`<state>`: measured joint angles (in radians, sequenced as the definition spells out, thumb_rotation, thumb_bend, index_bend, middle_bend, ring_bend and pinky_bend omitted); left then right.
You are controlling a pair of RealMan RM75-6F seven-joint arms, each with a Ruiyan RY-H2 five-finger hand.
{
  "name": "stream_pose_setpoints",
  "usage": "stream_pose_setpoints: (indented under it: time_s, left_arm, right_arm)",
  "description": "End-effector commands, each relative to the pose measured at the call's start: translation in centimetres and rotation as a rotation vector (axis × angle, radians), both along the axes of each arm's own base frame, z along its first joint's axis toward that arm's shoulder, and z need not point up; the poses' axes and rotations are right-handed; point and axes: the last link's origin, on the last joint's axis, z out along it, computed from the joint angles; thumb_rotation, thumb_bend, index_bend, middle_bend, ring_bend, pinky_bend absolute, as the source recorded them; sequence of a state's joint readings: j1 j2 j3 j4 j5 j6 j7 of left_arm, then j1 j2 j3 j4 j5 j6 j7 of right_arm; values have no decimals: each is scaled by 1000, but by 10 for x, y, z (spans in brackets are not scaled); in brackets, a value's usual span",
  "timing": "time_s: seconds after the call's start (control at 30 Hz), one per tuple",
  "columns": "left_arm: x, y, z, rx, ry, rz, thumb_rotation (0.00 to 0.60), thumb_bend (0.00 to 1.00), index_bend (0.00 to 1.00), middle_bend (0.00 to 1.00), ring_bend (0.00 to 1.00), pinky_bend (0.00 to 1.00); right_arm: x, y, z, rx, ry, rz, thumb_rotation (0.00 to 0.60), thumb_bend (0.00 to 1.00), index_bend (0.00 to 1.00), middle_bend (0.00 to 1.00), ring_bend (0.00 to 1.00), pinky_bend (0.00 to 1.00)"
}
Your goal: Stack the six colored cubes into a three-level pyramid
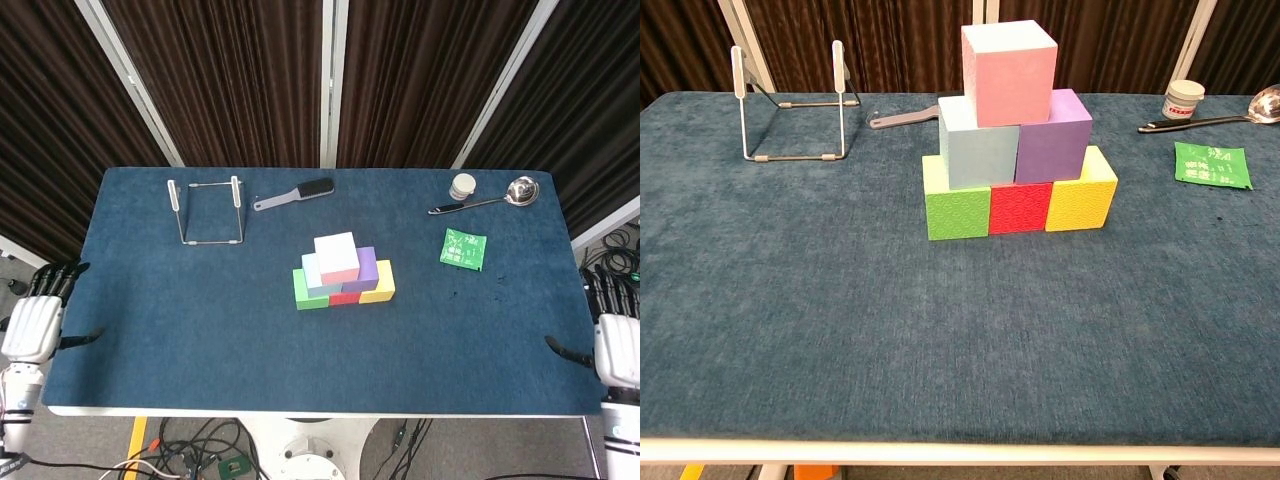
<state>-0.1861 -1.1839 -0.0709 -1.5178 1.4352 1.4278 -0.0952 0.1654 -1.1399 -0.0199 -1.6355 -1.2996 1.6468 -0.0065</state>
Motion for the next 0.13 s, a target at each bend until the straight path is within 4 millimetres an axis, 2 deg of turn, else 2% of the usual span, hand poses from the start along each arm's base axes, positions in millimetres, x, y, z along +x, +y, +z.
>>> stream_pose_setpoints:
  time_s: [0.03,0.13]
  left_arm:
    - [-1,-13,-4,4,13,-1,600,63,101,68,0,50]
    - [-1,-17,-5,3,2,5,600,63,97,75,0,49]
  right_arm:
    - [-6,18,-10,-8,-8,10,600,0,0,0,0,0]
    - [-6,23,-14,1,-15,24,600,0,0,0,0,0]
